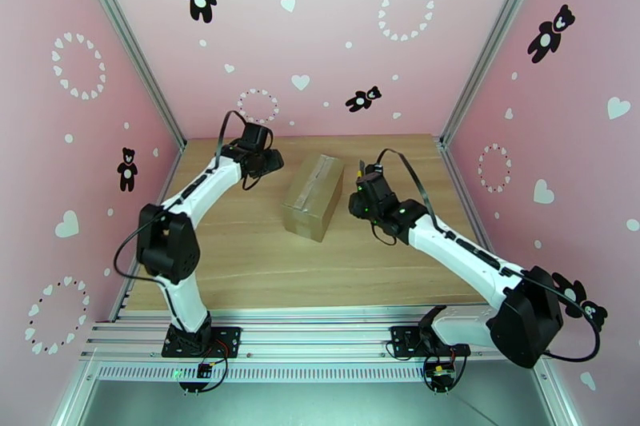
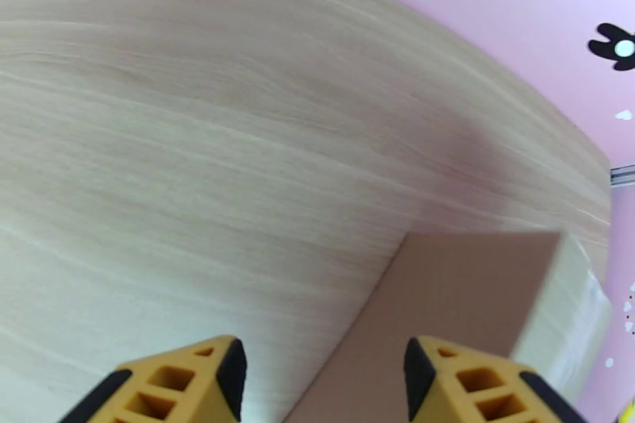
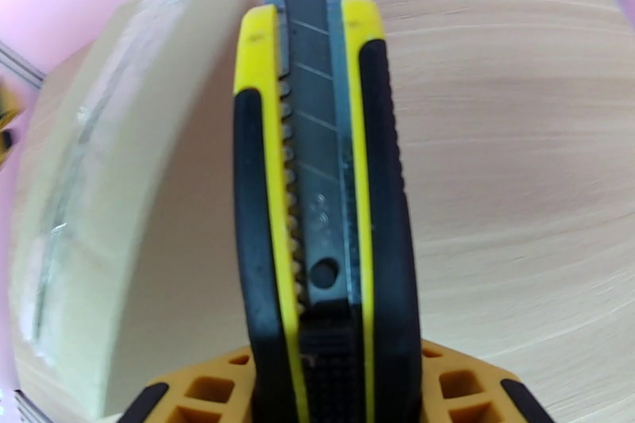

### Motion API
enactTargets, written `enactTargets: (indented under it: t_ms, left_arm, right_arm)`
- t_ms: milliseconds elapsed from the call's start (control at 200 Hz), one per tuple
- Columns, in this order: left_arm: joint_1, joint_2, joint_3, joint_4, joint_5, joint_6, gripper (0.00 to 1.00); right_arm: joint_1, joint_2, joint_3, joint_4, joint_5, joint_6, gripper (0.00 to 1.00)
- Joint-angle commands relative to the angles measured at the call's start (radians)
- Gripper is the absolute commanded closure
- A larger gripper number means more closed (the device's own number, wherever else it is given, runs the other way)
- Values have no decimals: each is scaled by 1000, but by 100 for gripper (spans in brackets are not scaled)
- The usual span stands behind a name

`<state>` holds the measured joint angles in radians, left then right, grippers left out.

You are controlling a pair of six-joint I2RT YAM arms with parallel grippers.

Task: Unpack the express box

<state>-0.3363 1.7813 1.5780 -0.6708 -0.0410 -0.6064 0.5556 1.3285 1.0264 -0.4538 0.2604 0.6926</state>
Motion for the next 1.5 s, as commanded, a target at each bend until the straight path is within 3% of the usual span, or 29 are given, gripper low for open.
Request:
enactTargets:
  t_ms: [0, 205, 390, 711, 971, 1492]
  left_arm:
    - [-6, -125, -97, -69, -30, -28, 40]
    - [-84, -299, -269, -189, -74, -76, 40]
    - [-152, -411, -418, -194, -19, -163, 40]
    - [-255, -373, -461, -147, 20, -246, 40]
    - [-255, -254, -400, -90, 12, -251, 40]
    - [-199, -205, -369, -119, -117, -183, 40]
  right_arm:
    - [-86, 62, 88, 24, -67, -143, 100]
    - [-206, 320, 285, 146, -189, -285, 100]
    - [-250, 574, 513, 209, -239, -357, 100]
    - [-255, 847, 815, 206, -354, -402, 100]
    - [-222, 801, 751, 223, -376, -414, 100]
    - [-140, 367, 177, 352, -223, -302, 100]
